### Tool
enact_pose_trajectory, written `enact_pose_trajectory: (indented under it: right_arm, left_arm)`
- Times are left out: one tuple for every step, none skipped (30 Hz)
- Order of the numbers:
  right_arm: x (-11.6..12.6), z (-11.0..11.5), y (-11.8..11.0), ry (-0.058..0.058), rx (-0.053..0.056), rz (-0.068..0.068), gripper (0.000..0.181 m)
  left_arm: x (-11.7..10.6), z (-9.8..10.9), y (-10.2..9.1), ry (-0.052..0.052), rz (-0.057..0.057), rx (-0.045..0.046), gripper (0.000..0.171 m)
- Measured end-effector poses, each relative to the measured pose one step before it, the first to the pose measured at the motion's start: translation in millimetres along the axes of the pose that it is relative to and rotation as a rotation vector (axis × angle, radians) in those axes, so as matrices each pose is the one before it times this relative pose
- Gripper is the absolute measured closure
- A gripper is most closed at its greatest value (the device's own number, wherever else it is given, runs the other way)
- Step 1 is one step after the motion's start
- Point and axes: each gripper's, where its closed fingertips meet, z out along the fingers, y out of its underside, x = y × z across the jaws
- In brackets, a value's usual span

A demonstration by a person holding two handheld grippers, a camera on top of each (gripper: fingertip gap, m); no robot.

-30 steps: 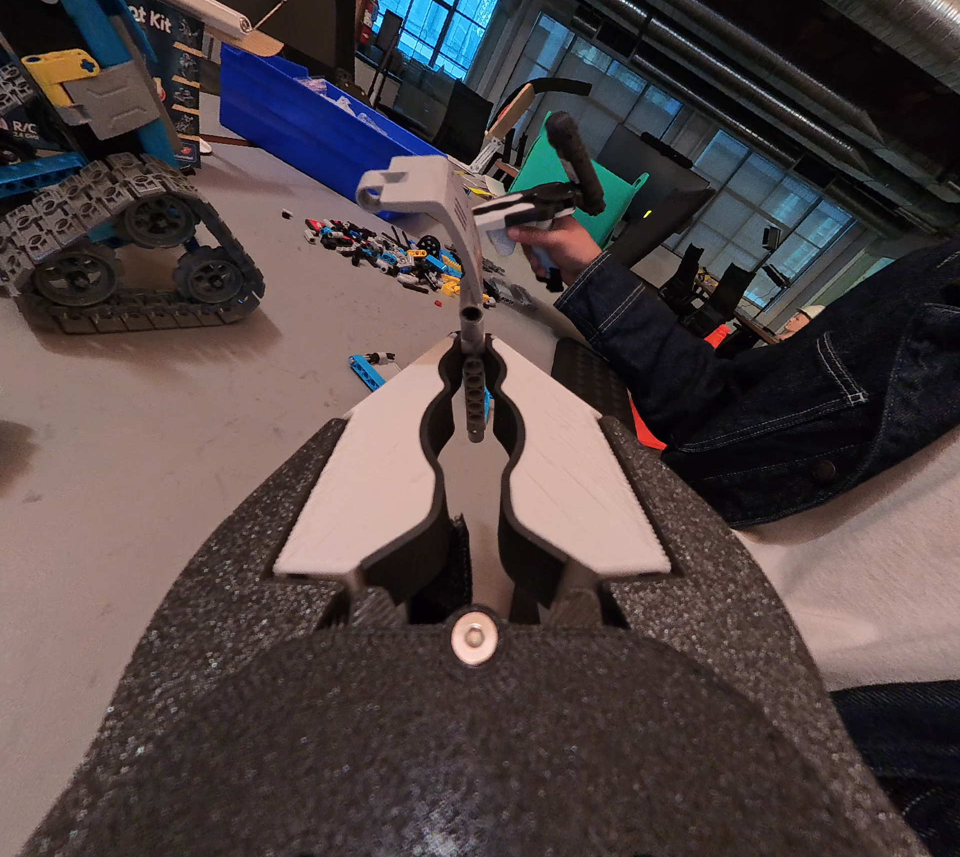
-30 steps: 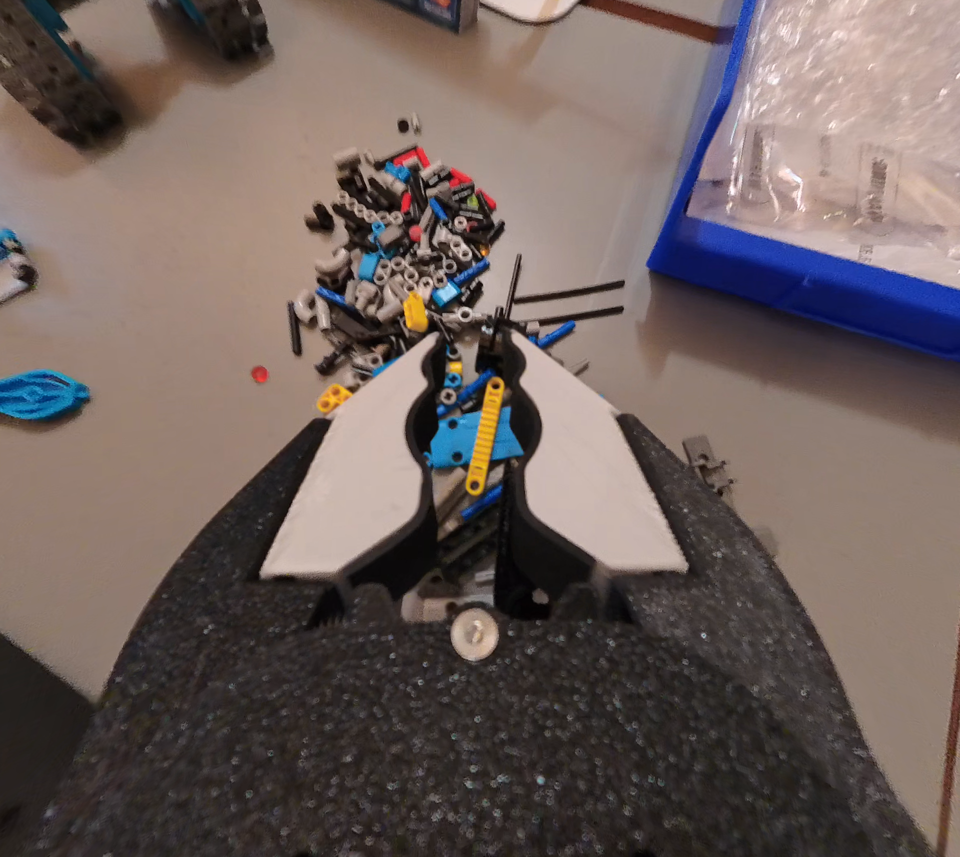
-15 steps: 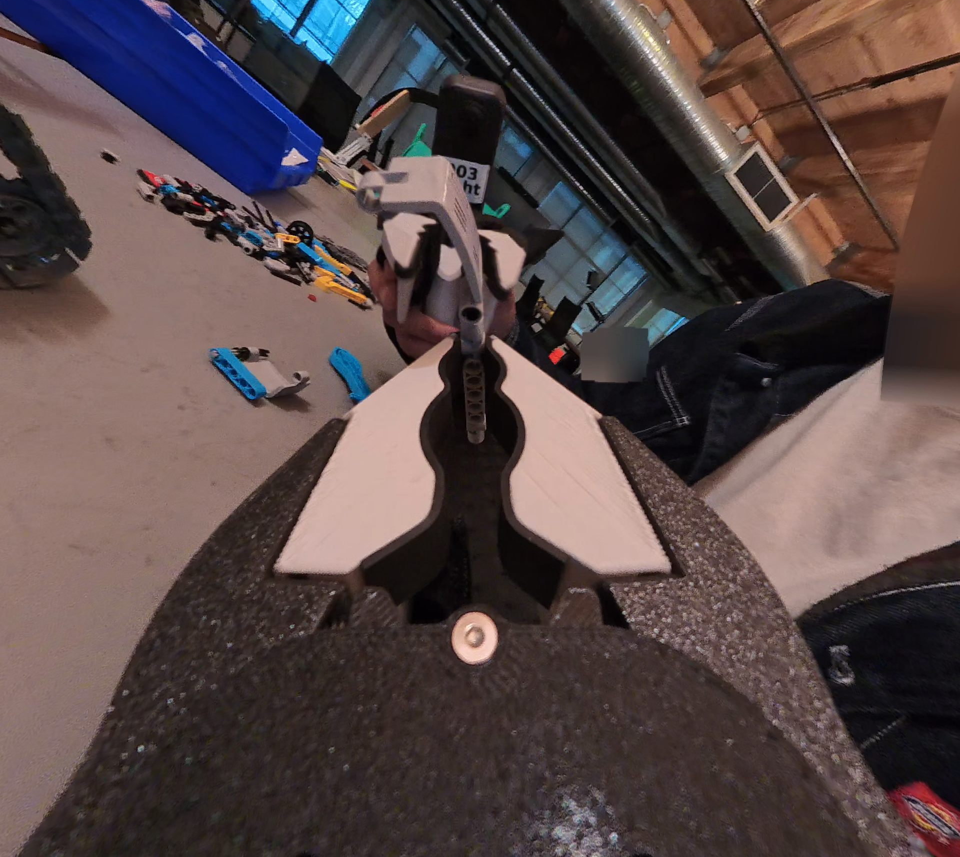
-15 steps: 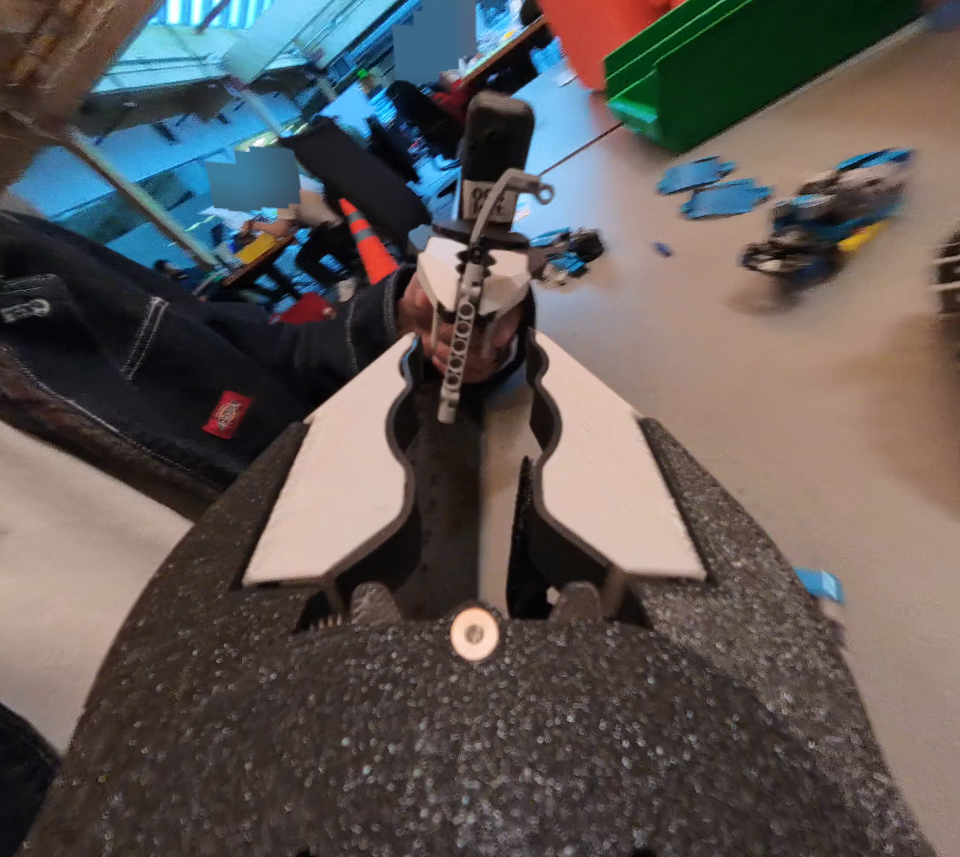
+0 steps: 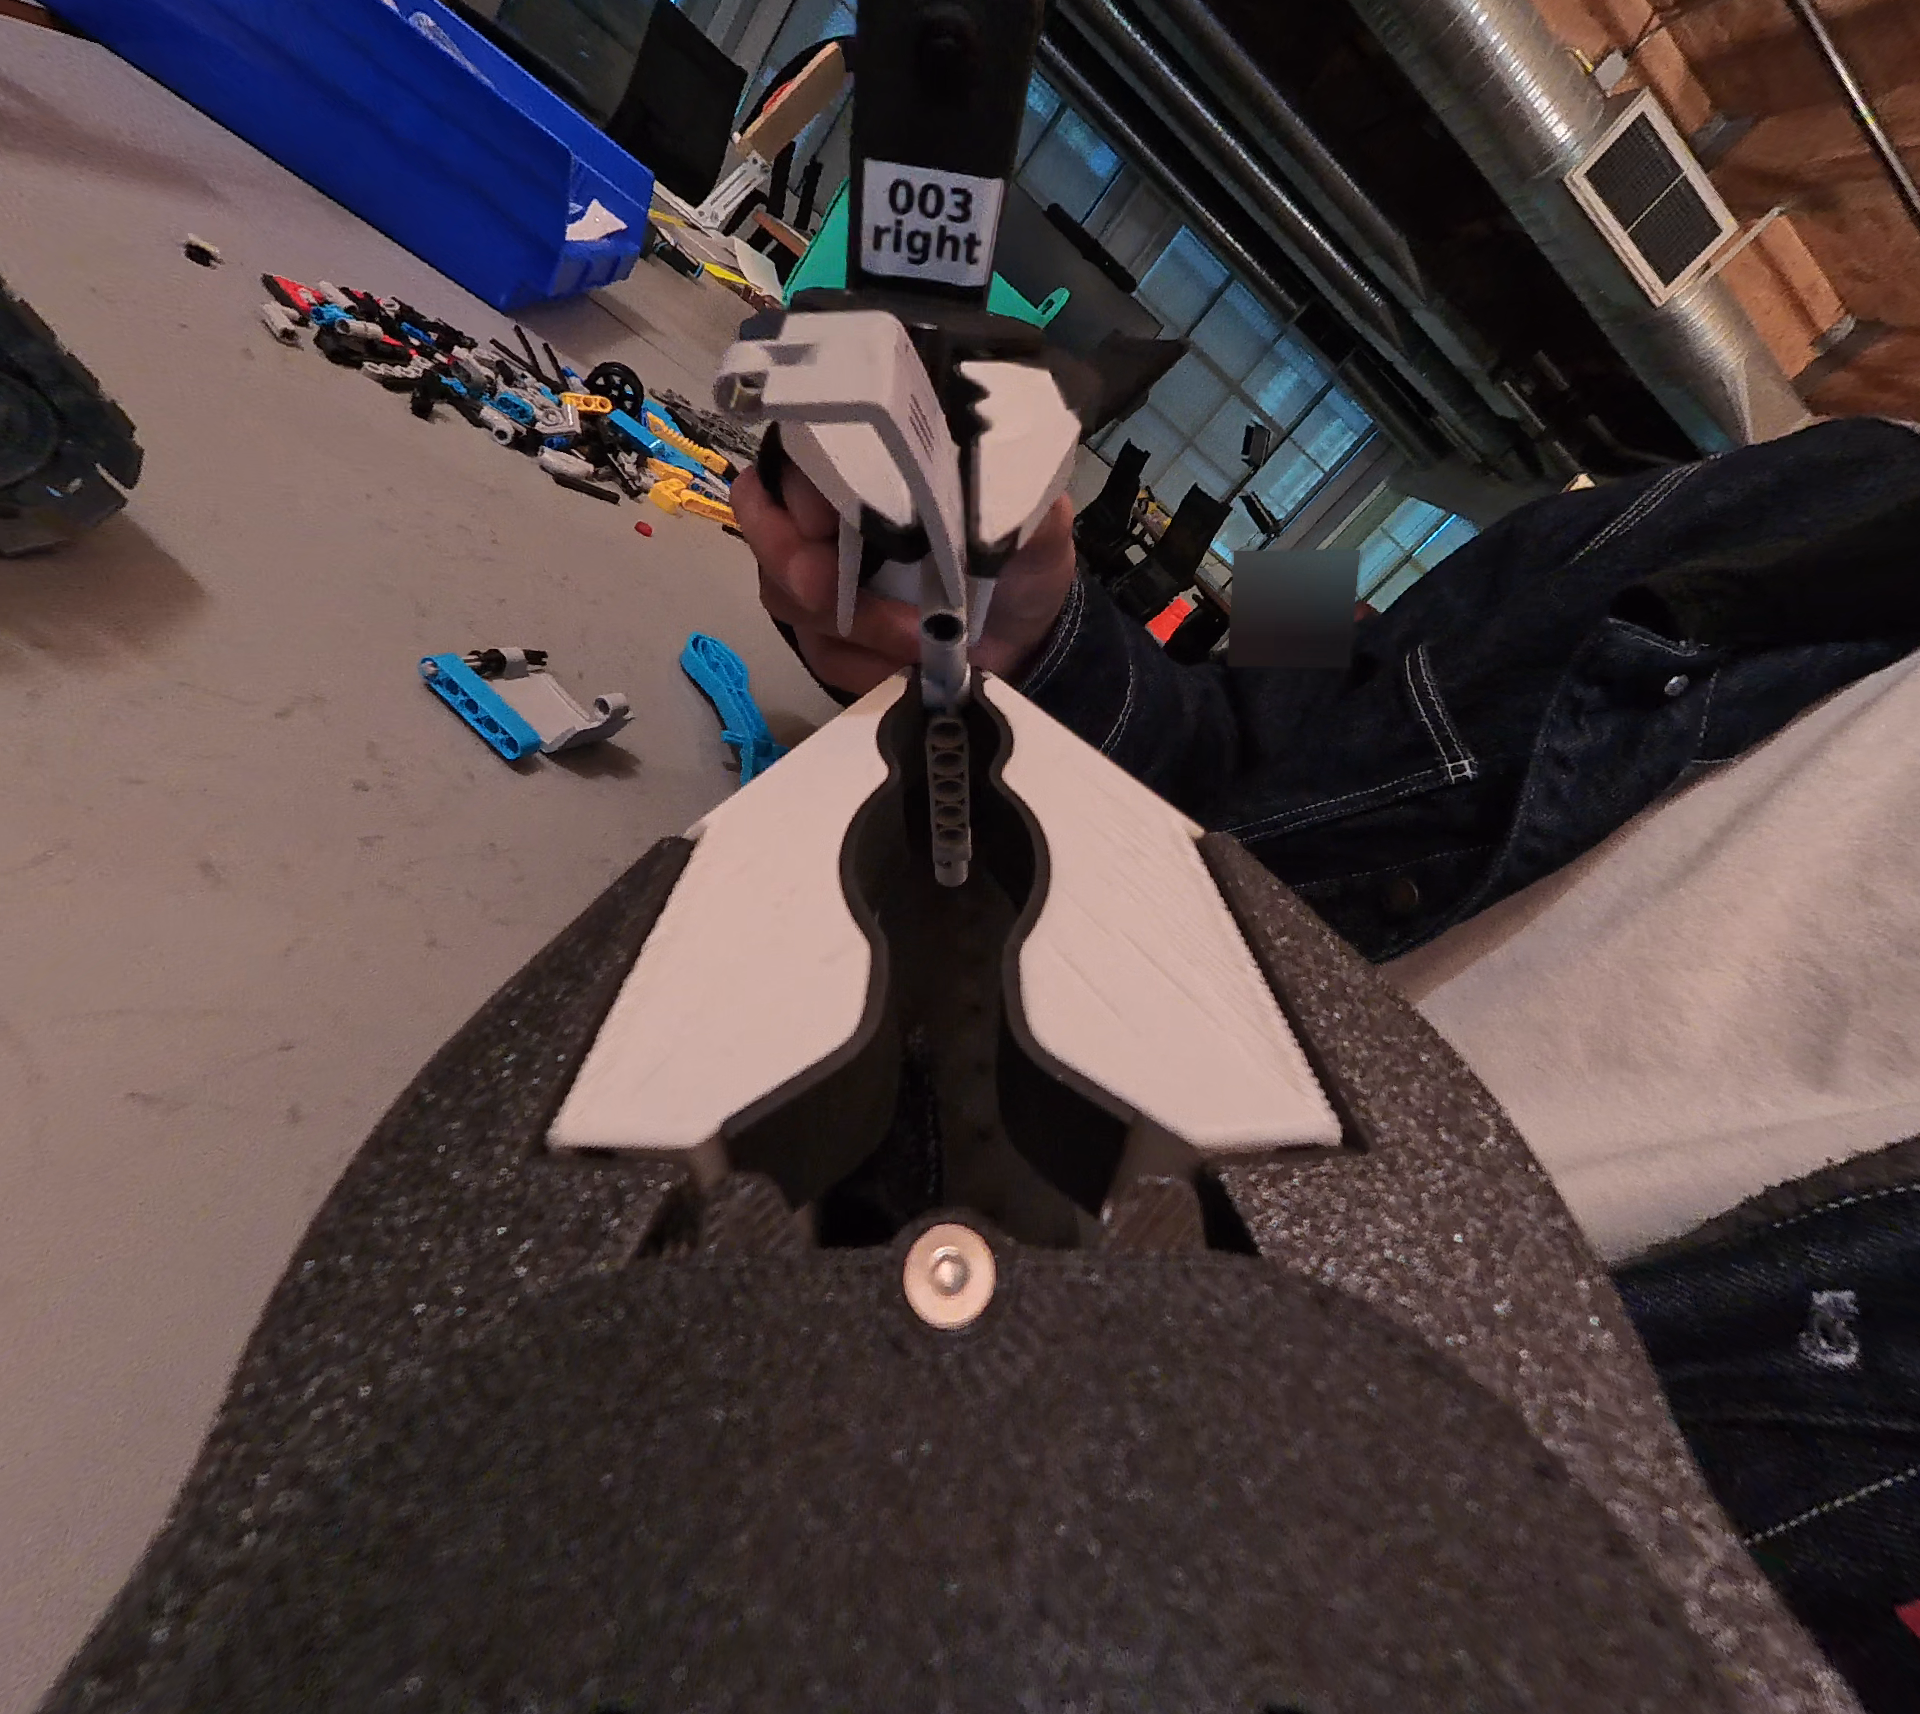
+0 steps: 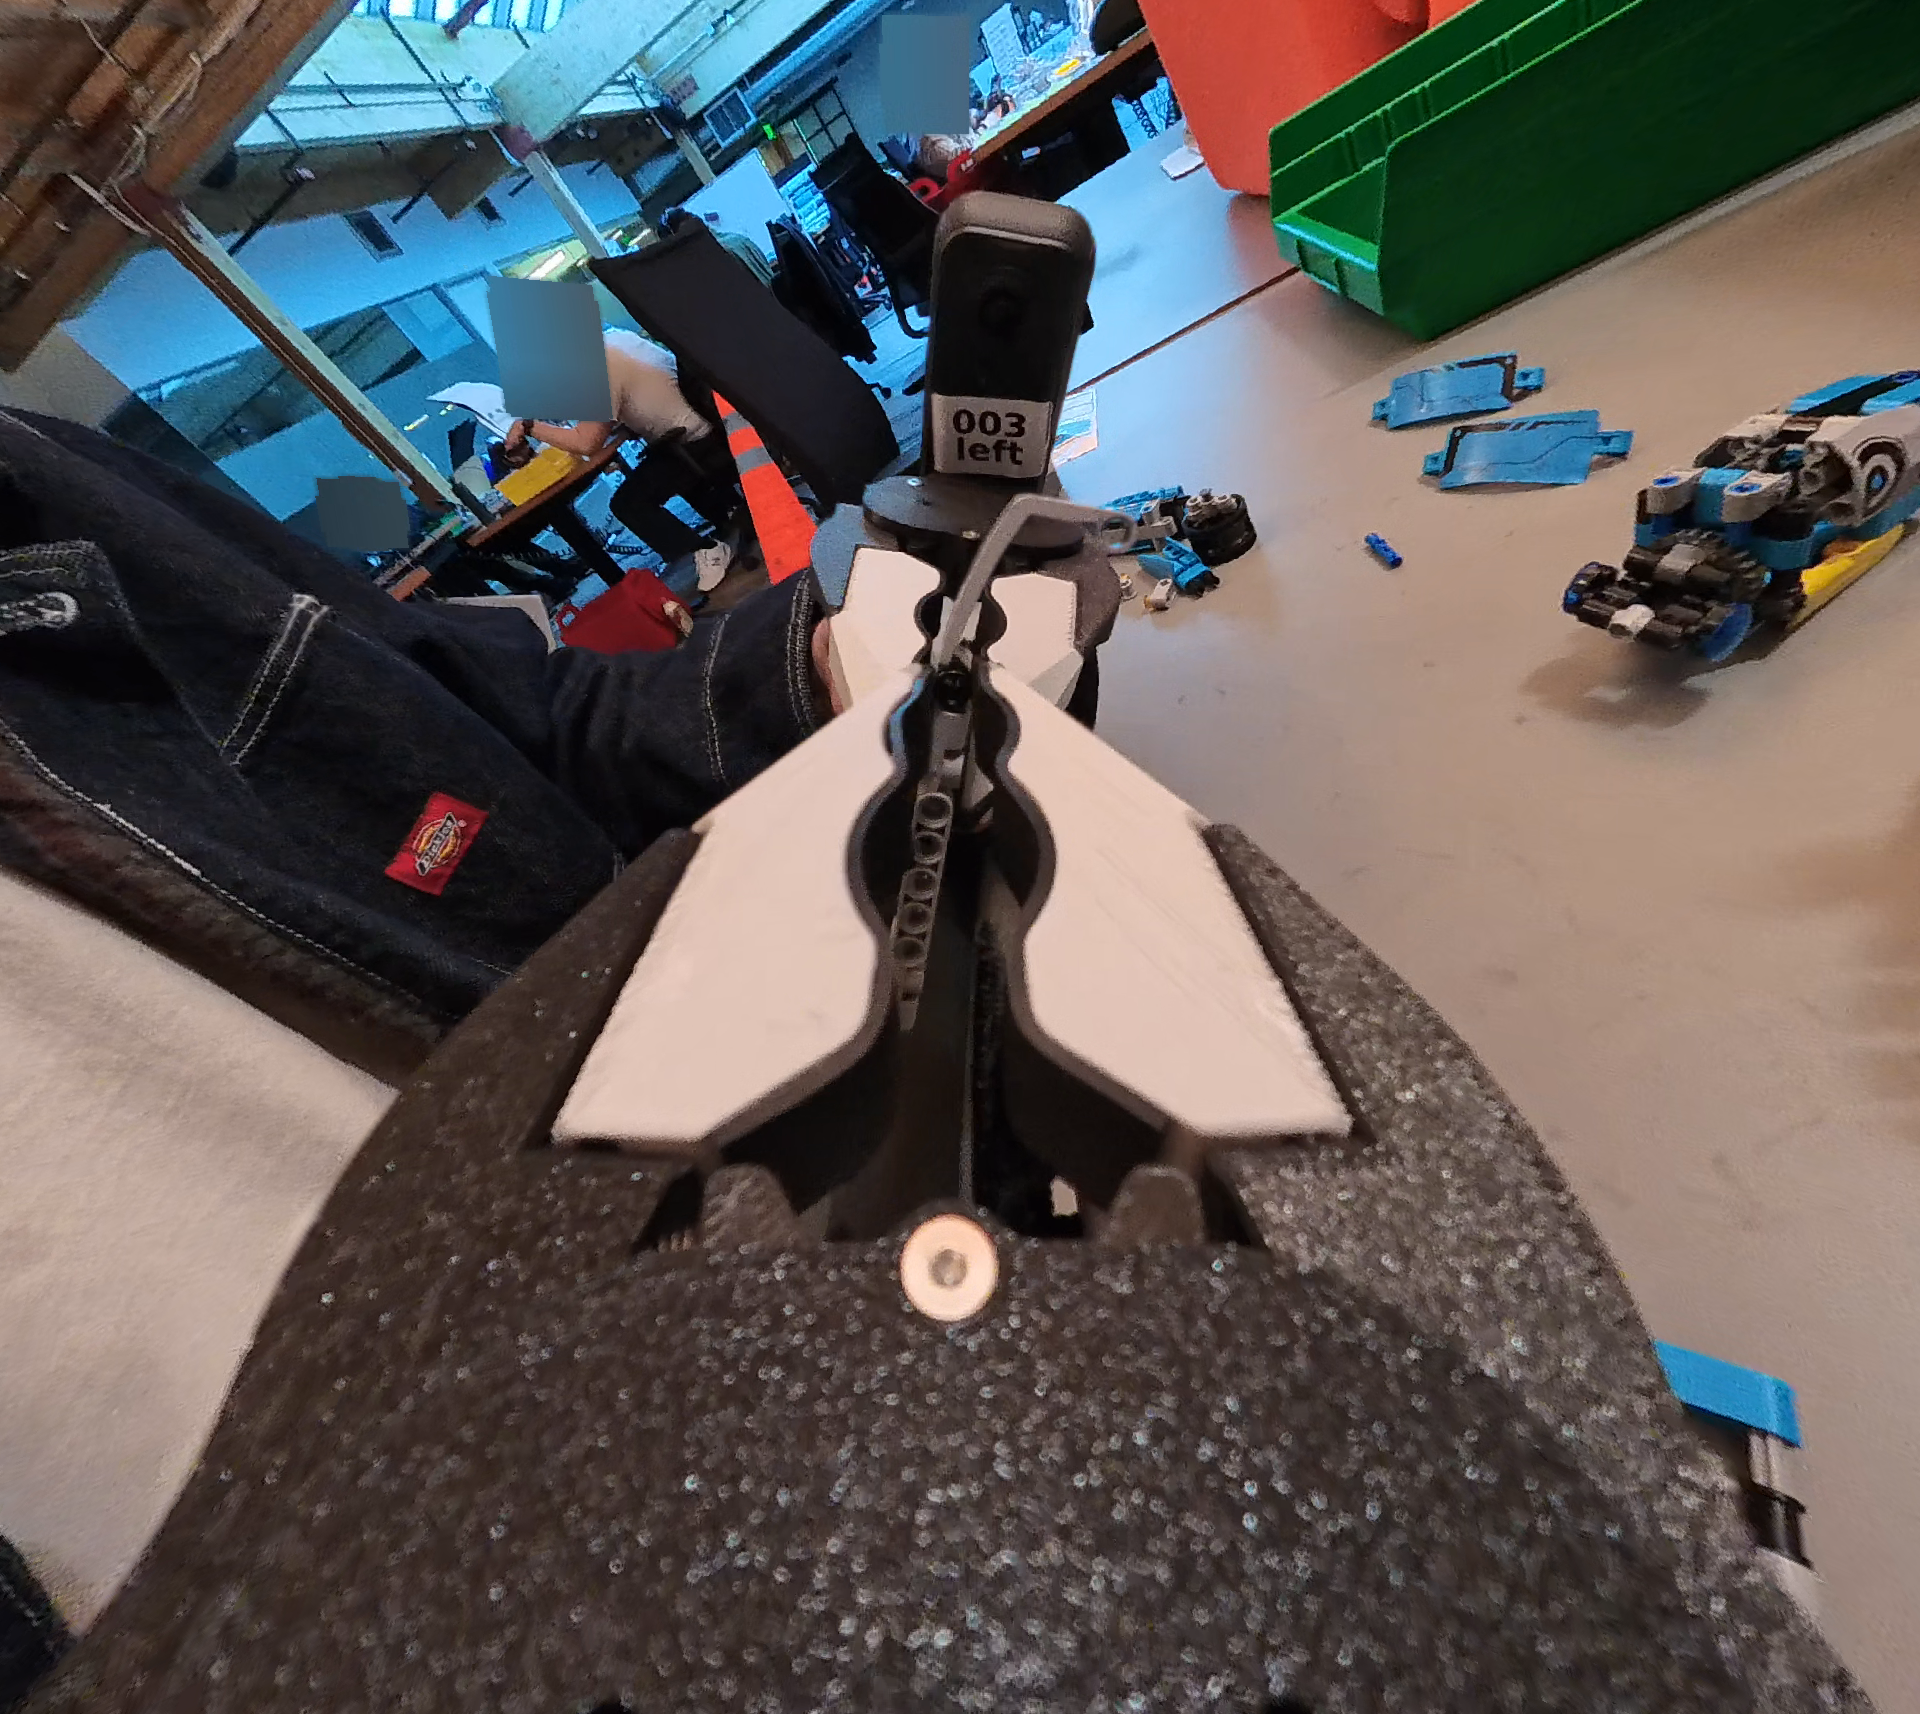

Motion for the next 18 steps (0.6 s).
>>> enact_pose_trajectory:
  right_arm:
    - [-0.44, -0.27, 0.29, -0.0046, -0.0049, 0.0067, 0.177]
    - [-0.2, -0.56, 0.4, -0.0057, -0.0044, 0.0085, 0.178]
    - [0.19, -0.71, 0.27, 0.0013, -0.0019, -0.0048, 0.177]
    - [0.56, -1.1, 1.06, 0.0046, -0.009, -0.0072, 0.178]
    - [0.73, -0.84, 3.25, 0.0029, -0.0246, 0.0, 0.178]
    - [0.88, -0.86, 2.07, 0.0056, -0.0125, -0.0009, 0.178]
    - [0.95, -1.22, -0.74, 0.0063, 0.0093, -0.0026, 0.177]
    - [-0.19, -0.7, -0.39, -0.0054, 0.0076, 0.0056, 0.178]
    - [-0.38, 0.25, 0.33, -0.0079, 0.001, 0.0087, 0.178]
    - [0.59, 0.57, 0.15, 0.0021, 0.0031, 0.0005, 0.178]
    - [-0.53, 0.96, 0.67, -0.0028, -0.0018, -0.0027, 0.178]
    - [-1.29, 1.0, 0.26, -0.0069, -0.0008, -0.0022, 0.177]
    - [-0.57, 0.61, -0.61, -0.0006, 0.0041, -0.0015, 0.178]
    - [-0.13, 0.42, -0.01, 0.0007, 0.0001, -0.0035, 0.177]
    - [-0.37, 0.16, 0.08, -0.0031, -0.0009, 0.0023, 0.177]
    - [0.38, -0.17, -0.05, 0.0006, -0.0004, 0.0017, 0.178]
    - [0.21, -0.21, 0.16, 0.0009, 0.0008, -0.0014, 0.177]
    - [0.41, -0.23, -0.18, 0.0007, 0.0024, 0.0014, 0.177]
  left_arm:
    - [0.31, 0.13, -0.09, 0.0, 0.0028, -0.00006, 0.167]
    - [0.05, 0.11, 0.13, -0.0019, 0.0035, -0.00048, 0.167]
    - [-0.4, 0.09, -0.34, -0.0066, 0.0067, 0.00152, 0.166]
    - [-0.46, -0.6, -1.72, -0.0109, 0.0122, 0.01081, 0.166]
    - [-1.1, -2.15, -4.68, -0.0172, 0.0156, 0.02862, 0.165]
    - [-2.33, -3.59, -6.25, -0.0213, 0.0132, 0.0385, 0.162]
    - [-0.88, -3.45, -4.74, -0.0062, 0.0041, 0.02989, 0.159]
    - [1.46, -1.84, -2.31, 0.0133, -0.0049, 0.01395, 0.16]
    - [0.99, -0.06, -0.02, 0.0086, -0.0036, -0.00046, 0.162]
    - [-0.26, 1.19, 1.64, -0.0035, 0.0042, -0.0109, 0.161]
    - [0.28, 1.4, 2.07, -0.003, 0.0078, -0.01364, 0.161]
    - [0.44, 0.77, 0.93, -0.003, 0.0101, -0.00715, 0.162]
    - [-0.21, -0.24, -0.25, -0.0066, 0.0108, -0.0002, 0.165]
    - [0.16, -0.54, -0.49, -0.0025, 0.0049, 0.00248, 0.166]
    - [0.32, -0.35, -0.49, 0.0024, -0.0016, 0.00315, 0.166]
    - [0.06, -0.06, -0.25, 0.0007, -0.0016, 0.00255, 0.166]
    - [-0.35, 0.15, -0.17, -0.0028, 0.0011, 0.00094, 0.166]
    - [-0.3, -0.09, -0.49, -0.004, 0.0022, 0.00342, 0.166]
